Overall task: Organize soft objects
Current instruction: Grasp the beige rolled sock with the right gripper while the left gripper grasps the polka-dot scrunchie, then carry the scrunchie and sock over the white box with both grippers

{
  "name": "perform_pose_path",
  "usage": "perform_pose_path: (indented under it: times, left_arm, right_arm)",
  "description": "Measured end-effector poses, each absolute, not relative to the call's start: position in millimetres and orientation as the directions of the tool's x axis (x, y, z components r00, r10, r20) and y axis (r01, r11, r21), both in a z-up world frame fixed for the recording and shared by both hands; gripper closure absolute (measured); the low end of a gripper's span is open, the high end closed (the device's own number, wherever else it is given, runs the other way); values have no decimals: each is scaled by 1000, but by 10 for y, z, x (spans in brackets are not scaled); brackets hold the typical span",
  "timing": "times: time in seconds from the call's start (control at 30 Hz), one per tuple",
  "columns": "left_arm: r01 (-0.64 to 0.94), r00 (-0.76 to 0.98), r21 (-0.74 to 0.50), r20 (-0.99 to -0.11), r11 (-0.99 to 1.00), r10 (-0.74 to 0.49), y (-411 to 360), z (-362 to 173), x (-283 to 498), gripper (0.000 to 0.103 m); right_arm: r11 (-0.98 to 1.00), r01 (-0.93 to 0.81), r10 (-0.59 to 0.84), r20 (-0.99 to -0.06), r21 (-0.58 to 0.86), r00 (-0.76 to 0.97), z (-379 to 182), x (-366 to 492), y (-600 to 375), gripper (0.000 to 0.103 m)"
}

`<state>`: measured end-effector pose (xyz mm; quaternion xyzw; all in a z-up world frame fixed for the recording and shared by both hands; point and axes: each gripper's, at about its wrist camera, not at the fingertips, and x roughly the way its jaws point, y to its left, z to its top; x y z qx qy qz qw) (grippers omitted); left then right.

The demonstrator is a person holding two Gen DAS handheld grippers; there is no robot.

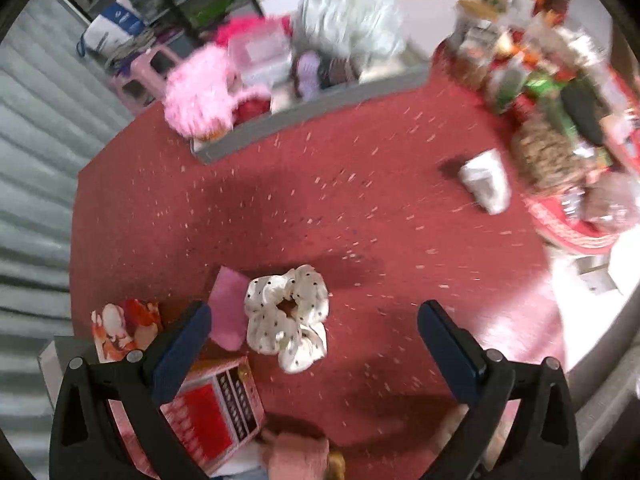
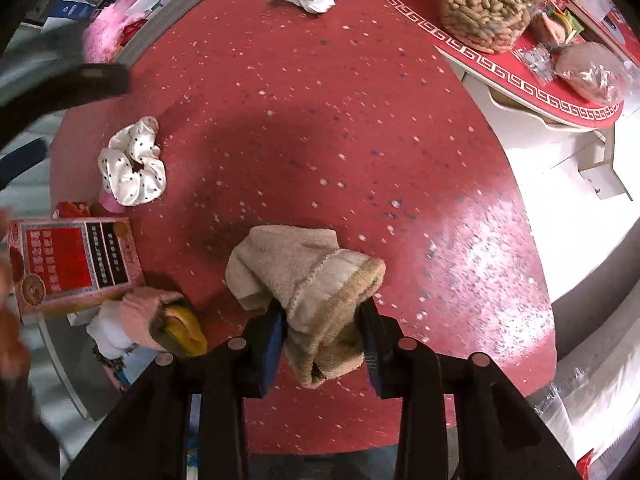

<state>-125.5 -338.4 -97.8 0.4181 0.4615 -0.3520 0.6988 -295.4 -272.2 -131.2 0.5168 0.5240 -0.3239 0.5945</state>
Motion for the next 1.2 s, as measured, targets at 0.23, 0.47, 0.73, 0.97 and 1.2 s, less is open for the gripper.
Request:
perform_pose_path:
  times: [0.23, 0.47, 0.73, 0.97, 1.2]
  left_arm:
    - [830, 337, 307, -941, 465, 20, -3440, -1462, -1028, 0]
    - [839, 263, 279, -959, 466, 102, -3400, -1749, -1010, 1]
    - [864, 178, 183, -982, 469, 57, -3443, -1681, -1001, 75]
    - [889, 163, 141, -987, 435, -12, -3363, -1418, -1102, 84]
    - [901, 145, 79, -981, 426, -125, -3263, -947, -1044, 84]
  right_arm:
    - [263, 915, 186, -947, 306, 264, -1484, -3071, -2820, 66]
    - [250, 911, 199, -939, 327, 282, -1523, -3090, -2831, 66]
    - [260, 910, 188, -941, 323, 281, -1516, -3086, -2864, 66]
    - [276, 904, 161, -943, 327, 292, -1384, -3011, -2865, 66]
    - [307, 889, 118, -940, 340, 319, -1136, -2738, -3012, 66]
